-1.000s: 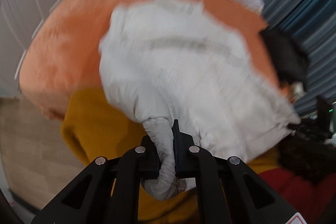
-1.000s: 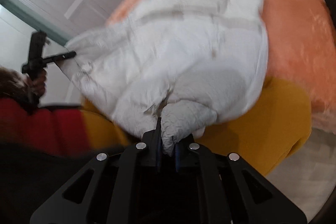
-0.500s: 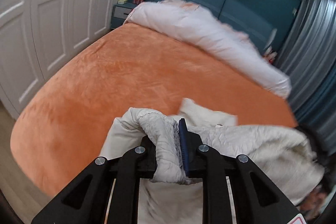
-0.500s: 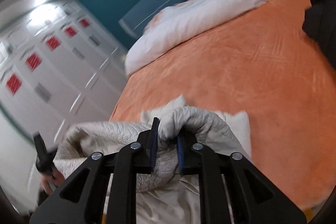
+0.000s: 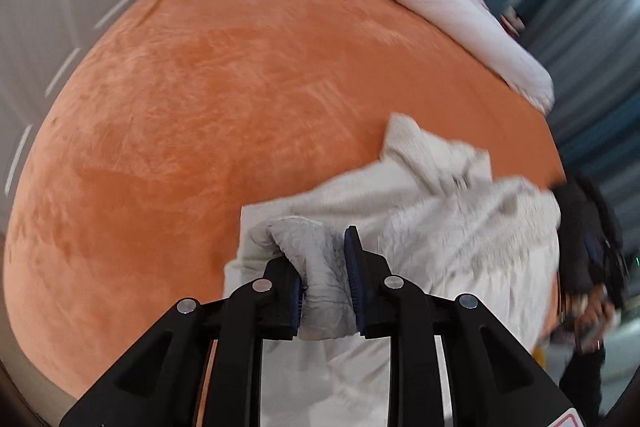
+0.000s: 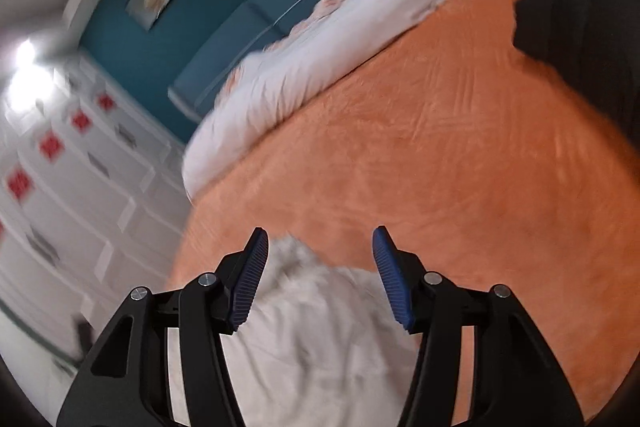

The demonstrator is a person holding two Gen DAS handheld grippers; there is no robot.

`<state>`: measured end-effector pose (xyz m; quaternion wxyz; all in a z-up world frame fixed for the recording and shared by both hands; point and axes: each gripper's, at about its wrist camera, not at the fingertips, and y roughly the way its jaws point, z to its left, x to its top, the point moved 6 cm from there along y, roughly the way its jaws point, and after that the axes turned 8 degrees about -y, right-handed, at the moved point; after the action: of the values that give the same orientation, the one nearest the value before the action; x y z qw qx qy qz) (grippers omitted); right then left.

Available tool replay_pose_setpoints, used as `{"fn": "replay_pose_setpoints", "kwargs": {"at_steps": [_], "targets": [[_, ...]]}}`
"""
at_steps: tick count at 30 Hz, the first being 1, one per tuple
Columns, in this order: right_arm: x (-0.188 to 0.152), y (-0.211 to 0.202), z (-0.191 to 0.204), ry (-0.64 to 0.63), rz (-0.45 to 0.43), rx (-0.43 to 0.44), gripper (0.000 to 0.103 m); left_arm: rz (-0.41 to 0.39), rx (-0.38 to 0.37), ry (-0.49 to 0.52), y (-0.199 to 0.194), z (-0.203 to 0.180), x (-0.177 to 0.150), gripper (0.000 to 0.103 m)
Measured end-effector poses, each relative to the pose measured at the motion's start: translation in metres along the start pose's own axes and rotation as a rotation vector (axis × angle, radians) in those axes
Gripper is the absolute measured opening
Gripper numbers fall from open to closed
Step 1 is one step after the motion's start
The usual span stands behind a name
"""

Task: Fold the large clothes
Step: 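Lay the lifted hem over the jacket and open both tools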

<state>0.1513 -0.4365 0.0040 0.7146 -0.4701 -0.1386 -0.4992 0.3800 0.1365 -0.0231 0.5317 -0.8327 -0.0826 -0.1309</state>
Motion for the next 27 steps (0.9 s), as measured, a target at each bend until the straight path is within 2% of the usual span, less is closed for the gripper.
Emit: {"fn": "replay_pose_setpoints", "kwargs": {"at_steps": [2,4,5,6,7,8,9,11,12,14,15,17,19,21,23,25,27], "targets": [[-0.012,0.011,0.01,-0.064,0.053,0.003,0.054,-0.016,0.026,0.005,-0.008,0.005,0.007,0.023],[-0.024,0.034,0.017,-0.091,0.119,-0.009,0.061,-0.019,0.071,0.0,-0.01,0.007,0.014,0.024],[-0.03,0.051,0.02,-0.081,0.155,-0.001,0.062,-0.087,0.165,0.002,-0.018,0.009,0.022,0.04],[-0.036,0.06,0.023,-0.079,0.173,-0.003,0.062,-0.177,0.266,0.014,-0.031,0.011,0.03,0.049],[-0.041,0.071,0.025,-0.082,0.191,-0.01,0.062,-0.278,0.343,0.026,-0.048,0.009,0.036,0.069],[-0.045,0.082,0.027,-0.089,0.212,-0.022,0.062,-0.372,0.374,0.029,-0.064,0.006,0.04,0.073],[-0.051,0.097,0.03,-0.102,0.246,-0.047,0.063,-0.456,0.37,0.025,-0.082,-0.001,0.04,0.073],[-0.061,0.117,0.033,-0.135,0.301,-0.089,0.061,-0.503,0.321,0.063,-0.096,-0.027,0.033,0.077],[-0.064,0.124,0.035,-0.161,0.317,-0.116,0.043,-0.508,0.313,0.089,-0.096,-0.038,0.028,0.08],[-0.063,0.122,0.042,-0.186,0.313,-0.1,0.018,-0.523,0.321,0.154,-0.088,-0.064,0.014,0.086],[-0.056,0.111,0.046,-0.185,0.267,-0.084,0.012,-0.516,0.322,0.188,-0.075,-0.077,0.004,0.087],[-0.042,0.075,0.05,-0.179,0.158,-0.04,0.009,-0.457,0.316,0.231,-0.039,-0.092,-0.016,0.087],[-0.039,0.052,0.042,-0.154,0.108,-0.042,0.008,-0.399,0.325,0.247,0.001,-0.096,-0.033,0.086],[-0.049,0.053,0.016,-0.145,0.148,-0.11,0.009,-0.345,0.349,0.222,0.039,-0.092,-0.045,0.087],[-0.071,0.076,-0.013,-0.151,0.298,-0.18,0.016,-0.282,0.393,0.163,0.08,-0.078,-0.054,0.087],[-0.065,0.068,-0.012,-0.156,0.264,-0.194,0.018,-0.277,0.397,0.107,0.096,-0.068,-0.059,0.091],[-0.046,0.049,0.004,-0.198,0.169,-0.22,0.019,-0.293,0.39,0.068,0.092,-0.064,-0.06,0.091]]}}
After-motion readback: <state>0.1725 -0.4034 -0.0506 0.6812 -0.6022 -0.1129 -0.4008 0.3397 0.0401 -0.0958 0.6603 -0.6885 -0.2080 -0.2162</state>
